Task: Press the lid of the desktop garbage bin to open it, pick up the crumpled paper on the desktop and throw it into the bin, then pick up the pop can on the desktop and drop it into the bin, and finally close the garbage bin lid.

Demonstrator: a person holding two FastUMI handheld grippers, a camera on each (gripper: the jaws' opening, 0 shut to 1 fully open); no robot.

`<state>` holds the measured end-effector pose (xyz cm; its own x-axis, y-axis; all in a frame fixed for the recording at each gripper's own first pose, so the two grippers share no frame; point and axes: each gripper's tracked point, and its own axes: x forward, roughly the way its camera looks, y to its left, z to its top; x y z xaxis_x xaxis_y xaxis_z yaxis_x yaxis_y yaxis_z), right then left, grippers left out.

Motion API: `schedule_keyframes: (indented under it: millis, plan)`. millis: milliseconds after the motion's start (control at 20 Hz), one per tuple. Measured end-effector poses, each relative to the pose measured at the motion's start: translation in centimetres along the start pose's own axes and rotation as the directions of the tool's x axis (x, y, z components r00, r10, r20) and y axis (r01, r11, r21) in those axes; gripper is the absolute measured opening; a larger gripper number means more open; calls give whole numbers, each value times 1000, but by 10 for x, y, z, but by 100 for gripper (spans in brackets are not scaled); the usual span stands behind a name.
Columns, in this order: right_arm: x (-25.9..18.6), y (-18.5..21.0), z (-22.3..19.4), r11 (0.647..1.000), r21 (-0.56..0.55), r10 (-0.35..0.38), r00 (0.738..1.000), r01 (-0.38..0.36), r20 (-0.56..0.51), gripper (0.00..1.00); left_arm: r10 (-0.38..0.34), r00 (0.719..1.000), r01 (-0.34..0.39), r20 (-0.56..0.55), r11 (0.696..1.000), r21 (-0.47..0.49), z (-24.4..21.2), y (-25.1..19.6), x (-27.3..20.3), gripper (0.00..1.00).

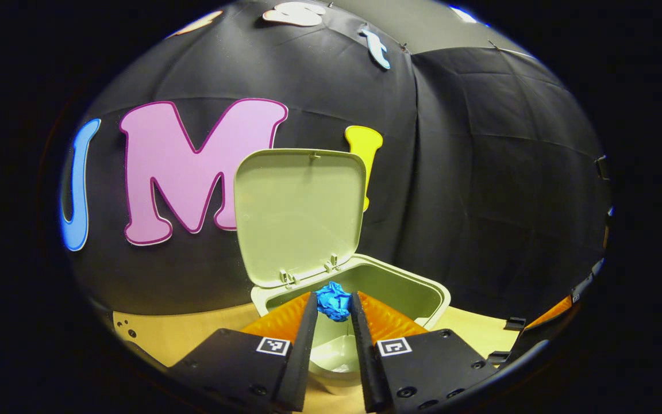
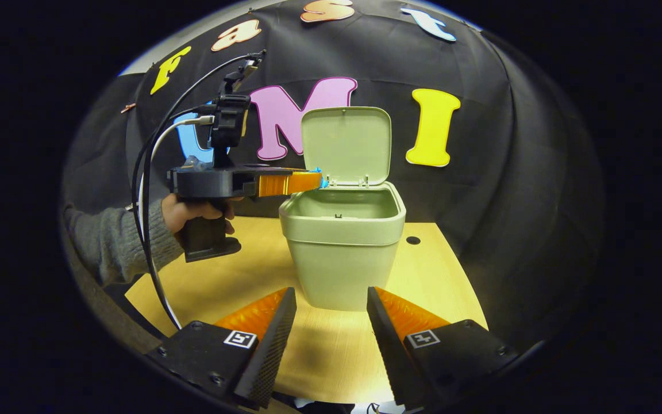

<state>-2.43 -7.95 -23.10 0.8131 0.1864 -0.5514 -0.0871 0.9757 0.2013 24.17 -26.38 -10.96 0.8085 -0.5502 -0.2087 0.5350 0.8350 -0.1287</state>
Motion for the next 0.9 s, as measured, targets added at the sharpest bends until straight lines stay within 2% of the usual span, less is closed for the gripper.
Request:
schedule_keyframes:
  millis: [100,250,350,400,450,550,650,900]
  plan:
    - [1,-1,1,1000,4,2,1000,-2,0,79,0,1000,0,-9,1000,2,-3,0,0,43]
    - [5,2,1,1000,4,16,1000,-16,-5,79,-1,1000,1,7,1000,2,1,-1,-2,67]
    - [9,9,-4,999,-3,42,999,-42,-22,79,9,1000,-9,18,1000,20,4,2,-6,91]
    - [10,13,-6,998,-5,57,998,-57,-32,79,17,1000,-17,18,999,30,4,4,-9,99]
    - [12,17,-9,997,-2,74,996,-74,-40,78,25,1000,-26,17,999,37,4,7,-12,98]
    - [16,26,-12,994,5,106,993,-106,-54,87,42,999,-42,17,998,35,3,13,-21,98]
    - [20,35,-14,991,0,134,989,-134,-63,92,61,998,-61,16,998,15,1,20,-32,98]
    - [29,70,-35,967,-49,242,961,-251,-132,94,133,991,-132,31,991,-21,0,45,-75,98]
